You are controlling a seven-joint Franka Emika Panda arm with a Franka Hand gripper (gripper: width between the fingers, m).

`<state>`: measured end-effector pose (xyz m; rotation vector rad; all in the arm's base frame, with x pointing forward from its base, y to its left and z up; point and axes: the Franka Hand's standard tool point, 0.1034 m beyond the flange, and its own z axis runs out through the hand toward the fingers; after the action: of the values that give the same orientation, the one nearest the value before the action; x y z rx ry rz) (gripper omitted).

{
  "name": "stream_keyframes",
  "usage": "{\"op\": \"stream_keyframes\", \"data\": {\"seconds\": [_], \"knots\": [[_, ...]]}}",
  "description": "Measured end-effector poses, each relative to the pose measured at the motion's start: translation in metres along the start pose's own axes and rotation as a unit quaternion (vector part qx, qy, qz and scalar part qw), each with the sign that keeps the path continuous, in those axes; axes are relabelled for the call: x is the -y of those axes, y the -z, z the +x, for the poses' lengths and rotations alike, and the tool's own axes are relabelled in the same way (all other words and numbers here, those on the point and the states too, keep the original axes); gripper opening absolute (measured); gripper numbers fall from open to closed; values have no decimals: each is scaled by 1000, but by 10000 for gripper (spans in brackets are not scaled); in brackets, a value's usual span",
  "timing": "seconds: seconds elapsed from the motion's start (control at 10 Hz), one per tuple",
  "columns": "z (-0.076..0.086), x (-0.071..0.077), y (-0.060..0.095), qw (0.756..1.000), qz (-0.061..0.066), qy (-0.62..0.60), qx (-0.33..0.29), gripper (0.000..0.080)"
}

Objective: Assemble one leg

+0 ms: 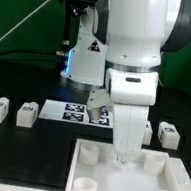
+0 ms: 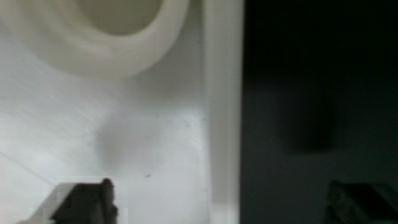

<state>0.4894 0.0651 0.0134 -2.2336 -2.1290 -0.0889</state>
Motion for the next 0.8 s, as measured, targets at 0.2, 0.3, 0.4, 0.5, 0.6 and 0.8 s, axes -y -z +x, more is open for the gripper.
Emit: {"op": "stream_keyframes", "data": {"seconds": [0.2, 0.3, 0.4, 0.5, 0.6, 0.8], "knots": [[0, 0, 0, 1000, 0, 0, 0, 647], [-1, 0, 0, 1000, 0, -1, 0, 647], [-1, 0, 0, 1000, 0, -1, 0, 649], [-1, 0, 0, 1000, 0, -1, 0, 649], [-1, 0, 0, 1000, 0, -1, 0, 649], [3, -2, 11, 999, -10, -35, 1, 649]]}}
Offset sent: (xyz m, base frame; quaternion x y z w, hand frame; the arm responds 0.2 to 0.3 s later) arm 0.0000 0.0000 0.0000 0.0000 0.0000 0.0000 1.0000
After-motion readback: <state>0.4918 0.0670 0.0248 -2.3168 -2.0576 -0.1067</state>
